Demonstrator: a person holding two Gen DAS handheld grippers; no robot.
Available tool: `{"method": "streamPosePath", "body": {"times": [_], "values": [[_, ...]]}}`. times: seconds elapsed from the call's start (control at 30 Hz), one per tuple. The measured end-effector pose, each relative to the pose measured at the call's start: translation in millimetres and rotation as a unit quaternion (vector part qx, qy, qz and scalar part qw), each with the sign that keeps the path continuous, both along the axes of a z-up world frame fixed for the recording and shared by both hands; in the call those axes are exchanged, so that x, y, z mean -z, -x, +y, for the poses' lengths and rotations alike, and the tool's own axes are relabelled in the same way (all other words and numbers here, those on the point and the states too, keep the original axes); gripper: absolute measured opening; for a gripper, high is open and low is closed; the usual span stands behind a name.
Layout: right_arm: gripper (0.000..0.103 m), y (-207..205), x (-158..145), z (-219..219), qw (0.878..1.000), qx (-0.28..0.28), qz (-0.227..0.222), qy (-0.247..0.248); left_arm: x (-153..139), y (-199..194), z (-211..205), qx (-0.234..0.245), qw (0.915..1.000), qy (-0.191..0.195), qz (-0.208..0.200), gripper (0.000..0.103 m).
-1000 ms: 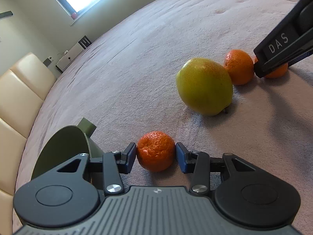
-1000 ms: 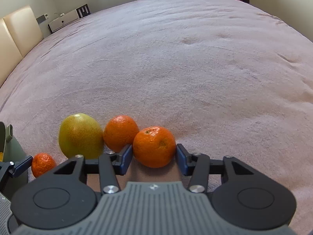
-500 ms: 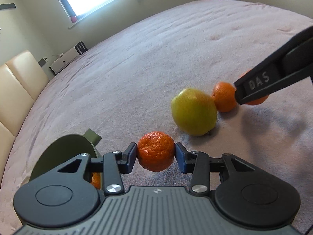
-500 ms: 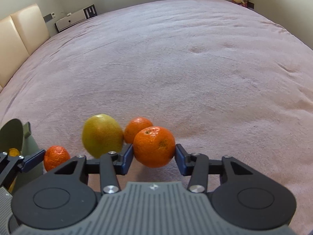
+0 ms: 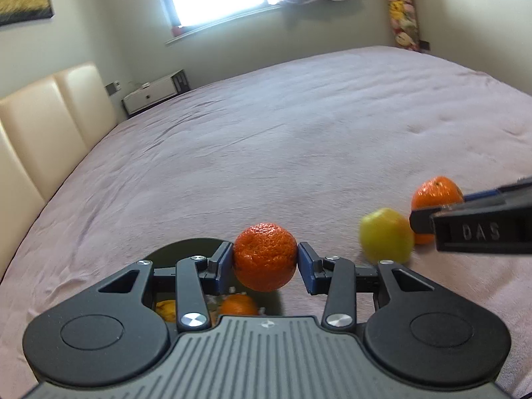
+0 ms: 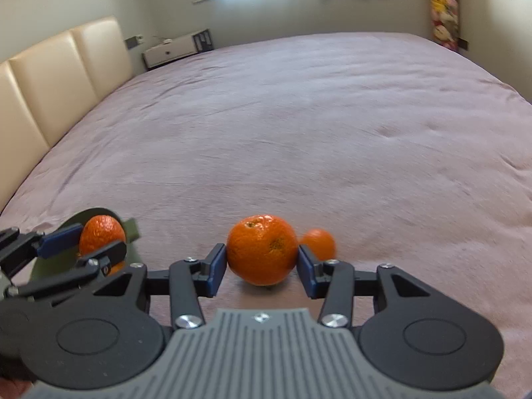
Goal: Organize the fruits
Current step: 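Carry the left tool's tangerine over the colander while the right tool carries its tangerine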
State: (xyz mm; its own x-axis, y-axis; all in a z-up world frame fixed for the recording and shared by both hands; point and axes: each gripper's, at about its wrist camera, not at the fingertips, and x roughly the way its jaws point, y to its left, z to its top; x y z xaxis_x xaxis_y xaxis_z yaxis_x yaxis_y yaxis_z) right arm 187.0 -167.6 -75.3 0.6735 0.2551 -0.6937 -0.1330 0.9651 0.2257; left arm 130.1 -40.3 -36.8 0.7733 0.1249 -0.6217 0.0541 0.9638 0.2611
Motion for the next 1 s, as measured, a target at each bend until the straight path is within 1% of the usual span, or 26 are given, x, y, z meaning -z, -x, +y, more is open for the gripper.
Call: {"method": "streamPosePath", "body": {"times": [0.13, 0.27, 0.43, 0.53, 0.7, 0.83, 1.0], "values": [[0.044, 6.2, -7.8, 28.5, 0.999, -0.047, -0.020, -0.004, -10.1, -0.5, 32.0, -0.027, 0.9989, 0.039, 0.004, 0.048], [0.044, 11.5, -11.5, 59.2, 0.995, -0.096, -0.038, 0.004, -15.2, -0.5, 61.7, -0.058, 0.9957, 0.071, 0.009, 0.048], [0.044, 12.6, -12.9, 92.9, 0.988, -0.145, -0.046, 0.011, -13.9, -1.8, 91.4, -0.085, 0.9896, 0.115, 0.020, 0.048], [0.043, 10.6, -14.0, 112.7, 0.983, -0.175, -0.050, 0.026, -12.2, -0.4, 106.8, -0.099, 0.9831, 0.151, 0.029, 0.048], [0.043, 1.9, -12.5, 144.7, 0.970, -0.223, -0.064, 0.071, -9.5, -4.0, 129.2, -0.125, 0.9751, 0.179, 0.039, 0.048], [0.043, -5.9, -6.6, 165.5, 0.956, -0.265, -0.069, 0.106, -4.2, -5.6, 144.3, -0.147, 0.9699, 0.189, 0.045, 0.048], [0.043, -19.3, 1.3, 185.0, 0.941, -0.308, -0.064, 0.128, 2.4, -6.3, 159.9, -0.171, 0.9620, 0.207, 0.051, 0.048]]}}
